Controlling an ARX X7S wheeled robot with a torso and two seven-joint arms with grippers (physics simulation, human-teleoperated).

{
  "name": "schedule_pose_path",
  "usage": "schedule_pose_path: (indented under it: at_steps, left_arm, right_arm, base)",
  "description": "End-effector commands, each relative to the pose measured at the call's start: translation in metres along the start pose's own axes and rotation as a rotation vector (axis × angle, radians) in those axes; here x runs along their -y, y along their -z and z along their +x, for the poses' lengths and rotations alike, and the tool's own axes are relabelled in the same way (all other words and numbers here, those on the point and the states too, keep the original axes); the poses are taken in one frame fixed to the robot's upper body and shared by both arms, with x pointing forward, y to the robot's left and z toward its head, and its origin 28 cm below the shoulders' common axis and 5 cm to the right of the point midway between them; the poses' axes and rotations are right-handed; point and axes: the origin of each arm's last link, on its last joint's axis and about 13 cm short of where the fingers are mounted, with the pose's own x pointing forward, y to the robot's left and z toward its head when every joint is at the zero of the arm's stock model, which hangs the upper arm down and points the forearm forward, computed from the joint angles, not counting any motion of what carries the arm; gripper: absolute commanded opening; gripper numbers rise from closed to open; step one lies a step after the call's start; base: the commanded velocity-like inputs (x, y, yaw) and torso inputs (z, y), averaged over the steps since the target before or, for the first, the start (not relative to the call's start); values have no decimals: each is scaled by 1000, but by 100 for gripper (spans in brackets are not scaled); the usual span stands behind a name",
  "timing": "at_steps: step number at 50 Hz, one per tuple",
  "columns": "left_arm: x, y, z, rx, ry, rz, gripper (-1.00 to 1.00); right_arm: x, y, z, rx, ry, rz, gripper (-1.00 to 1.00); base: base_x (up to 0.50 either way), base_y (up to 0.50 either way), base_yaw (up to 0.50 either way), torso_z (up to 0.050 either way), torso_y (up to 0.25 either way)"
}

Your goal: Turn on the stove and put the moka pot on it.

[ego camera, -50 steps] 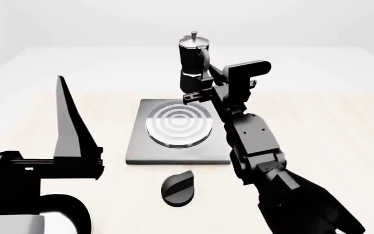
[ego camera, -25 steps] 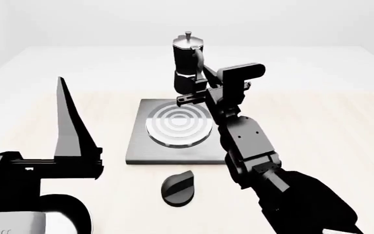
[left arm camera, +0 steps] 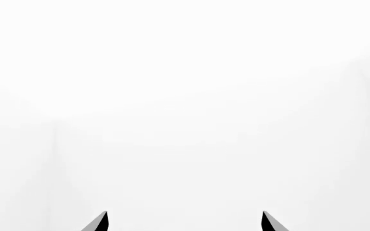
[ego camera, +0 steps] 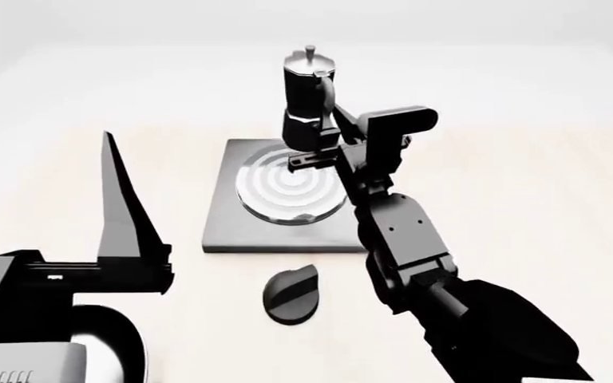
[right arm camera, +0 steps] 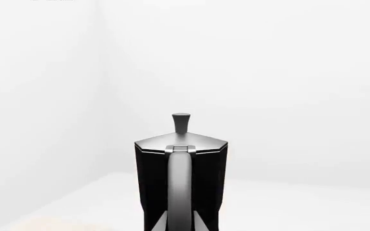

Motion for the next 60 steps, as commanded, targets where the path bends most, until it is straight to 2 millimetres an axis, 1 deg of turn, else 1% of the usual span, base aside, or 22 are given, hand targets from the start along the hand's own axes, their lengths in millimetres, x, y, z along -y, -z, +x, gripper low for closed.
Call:
schedule_pose_path:
  at_steps: [1,7,9,19,20,22,23,24,25,27,30,36,38,41,60]
  left_arm:
    - [0,2,-1,-3,0,-4,100]
    - [0,2,-2,-4,0,-3,100]
    - [0,2,-2,-4,-1,-4,100]
    - [1,2,-1,-5,1,-5,100]
    - [1,1,-1,-4,1,-6,100]
    - [1,1,-1,-3,1,-7,100]
    - [1,2,-2,-5,2,-6,100]
    - [1,2,-2,-5,1,-6,100]
    - [1,2,-2,-5,1,-8,100]
    - [0,1,-2,-3,-1,-7,100]
    - [0,2,-2,-4,0,-7,100]
    - [0,2,-3,-6,-1,-9,100]
    - [0,2,-3,-5,-1,-10,100]
    - [0,3,-3,-6,0,-10,100]
    - [1,4,-2,-10,4,-12,100]
  right_arm:
    - [-4,-9,6,62,-20,11,-100]
    - [-5,-11,7,71,-31,13,-100]
    - [-6,-9,5,72,-30,14,-100]
    - [-7,-13,8,87,-42,19,-100]
    - [-8,-8,4,87,-43,16,-100]
    - [-9,-13,9,94,-45,20,-100]
    - [-9,-10,6,99,-48,20,-100]
    - [-9,-13,8,101,-46,23,-100]
    - [-9,-10,6,101,-45,21,-100]
    - [-9,-16,10,107,-45,24,-100]
    - [-9,-17,11,113,-43,23,-100]
    - [-9,-19,12,122,-27,21,-100]
    - [-9,-14,8,128,-24,21,-100]
    - [-9,-21,13,133,-18,24,-100]
    - [-10,-22,13,139,-29,27,-100]
  base:
    - [0,0,0,2,-121]
    - [0,0,0,2,-122]
    - [0,0,0,2,-123]
    - [0,0,0,2,-122]
    - [0,0,0,2,-121]
    - [0,0,0,2,-121]
    - [0,0,0,2,-121]
    - [0,0,0,2,-121]
    - [0,0,0,2,-121]
    - [0,0,0,2,-122]
    - [0,0,0,2,-121]
    - [0,0,0,2,-122]
    - [0,0,0,2,-121]
    - [0,0,0,2,-118]
    - [0,0,0,2,-109]
